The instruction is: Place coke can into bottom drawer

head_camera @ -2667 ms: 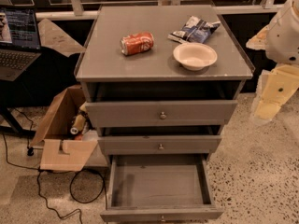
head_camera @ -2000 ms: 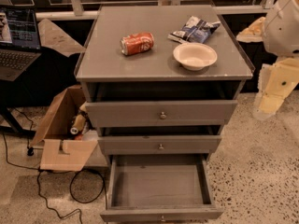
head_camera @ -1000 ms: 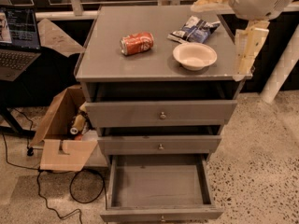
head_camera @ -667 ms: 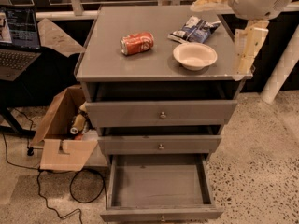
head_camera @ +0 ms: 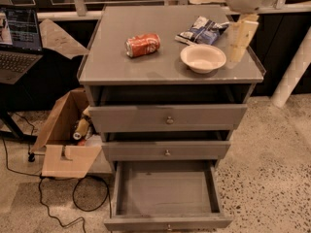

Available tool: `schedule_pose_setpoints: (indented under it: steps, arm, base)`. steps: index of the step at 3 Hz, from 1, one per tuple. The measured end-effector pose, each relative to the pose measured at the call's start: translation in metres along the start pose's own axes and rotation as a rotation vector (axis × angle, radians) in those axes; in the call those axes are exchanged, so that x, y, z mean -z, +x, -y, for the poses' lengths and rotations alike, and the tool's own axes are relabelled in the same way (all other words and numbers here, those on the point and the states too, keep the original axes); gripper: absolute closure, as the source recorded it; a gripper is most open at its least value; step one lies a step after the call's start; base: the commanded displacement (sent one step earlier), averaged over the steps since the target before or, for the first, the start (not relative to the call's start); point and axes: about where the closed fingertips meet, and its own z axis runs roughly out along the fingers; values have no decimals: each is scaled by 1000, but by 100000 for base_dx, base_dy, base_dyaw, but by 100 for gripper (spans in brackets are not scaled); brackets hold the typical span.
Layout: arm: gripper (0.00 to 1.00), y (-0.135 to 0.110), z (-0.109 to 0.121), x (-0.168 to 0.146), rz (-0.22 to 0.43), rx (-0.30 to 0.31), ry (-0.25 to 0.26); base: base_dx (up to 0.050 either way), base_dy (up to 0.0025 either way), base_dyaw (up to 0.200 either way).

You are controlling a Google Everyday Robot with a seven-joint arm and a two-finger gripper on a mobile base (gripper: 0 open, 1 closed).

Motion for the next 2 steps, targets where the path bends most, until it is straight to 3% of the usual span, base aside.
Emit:
schedule_pose_setpoints:
  steps: [1, 2]
  arm:
    - [0, 25, 34, -26, 22, 21, 10]
    - [0, 41, 54, -42, -8, 15, 16]
  base:
    - [0, 0, 0]
    - [0, 0, 0]
